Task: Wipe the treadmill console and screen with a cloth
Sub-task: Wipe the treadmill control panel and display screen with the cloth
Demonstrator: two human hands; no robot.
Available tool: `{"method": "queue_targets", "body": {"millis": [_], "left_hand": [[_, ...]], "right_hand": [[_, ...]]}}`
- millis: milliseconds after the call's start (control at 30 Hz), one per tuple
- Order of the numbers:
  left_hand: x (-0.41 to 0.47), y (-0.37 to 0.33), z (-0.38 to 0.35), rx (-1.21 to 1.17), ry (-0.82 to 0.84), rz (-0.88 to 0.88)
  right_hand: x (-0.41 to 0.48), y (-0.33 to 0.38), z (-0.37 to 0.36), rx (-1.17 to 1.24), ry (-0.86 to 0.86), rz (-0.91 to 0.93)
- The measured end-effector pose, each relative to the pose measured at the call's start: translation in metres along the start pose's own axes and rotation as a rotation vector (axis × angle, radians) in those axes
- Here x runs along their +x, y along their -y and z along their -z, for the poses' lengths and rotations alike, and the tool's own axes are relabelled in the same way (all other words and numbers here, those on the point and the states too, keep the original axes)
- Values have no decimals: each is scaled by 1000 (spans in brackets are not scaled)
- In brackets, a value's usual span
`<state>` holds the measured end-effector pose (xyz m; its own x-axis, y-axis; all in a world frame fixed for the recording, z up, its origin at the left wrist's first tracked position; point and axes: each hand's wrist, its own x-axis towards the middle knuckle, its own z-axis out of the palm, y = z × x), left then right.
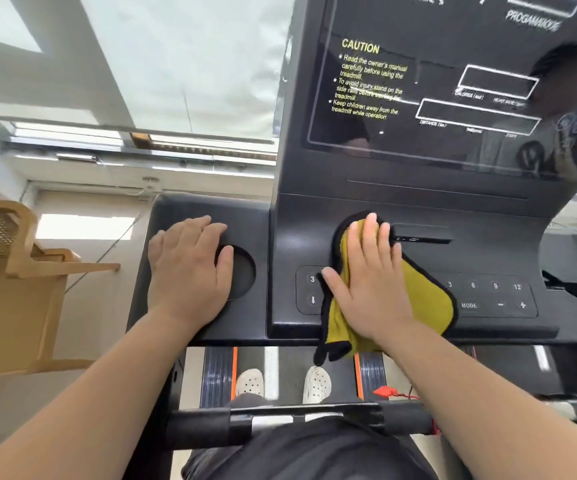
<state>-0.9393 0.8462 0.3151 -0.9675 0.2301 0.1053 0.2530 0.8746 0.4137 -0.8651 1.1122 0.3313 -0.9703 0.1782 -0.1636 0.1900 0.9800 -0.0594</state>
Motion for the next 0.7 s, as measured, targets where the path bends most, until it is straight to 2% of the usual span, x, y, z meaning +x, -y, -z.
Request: {"method": "queue_targets", "body": {"millis": [67,100,233,300,467,600,700], "left_hand": [[0,1,0,-2,-1,3],[-1,1,0,-4,-4,3],[-1,2,0,-27,-20,-4],[-1,2,0,-53,-28,-2],[-1,3,1,-97,-41,-5],[-1,4,1,-113,-38,-8],[0,4,0,-110,-27,-10]], "right_hand": [[3,36,-1,22,-4,3],[5,52,-1,25,7,67],[16,84,3,-54,96,468],[18,74,4,-81,111,565],[-7,12,3,-174,66,675],[-36,-21,0,-156,93,612],[-46,-4,-2,-131,127,398]]}}
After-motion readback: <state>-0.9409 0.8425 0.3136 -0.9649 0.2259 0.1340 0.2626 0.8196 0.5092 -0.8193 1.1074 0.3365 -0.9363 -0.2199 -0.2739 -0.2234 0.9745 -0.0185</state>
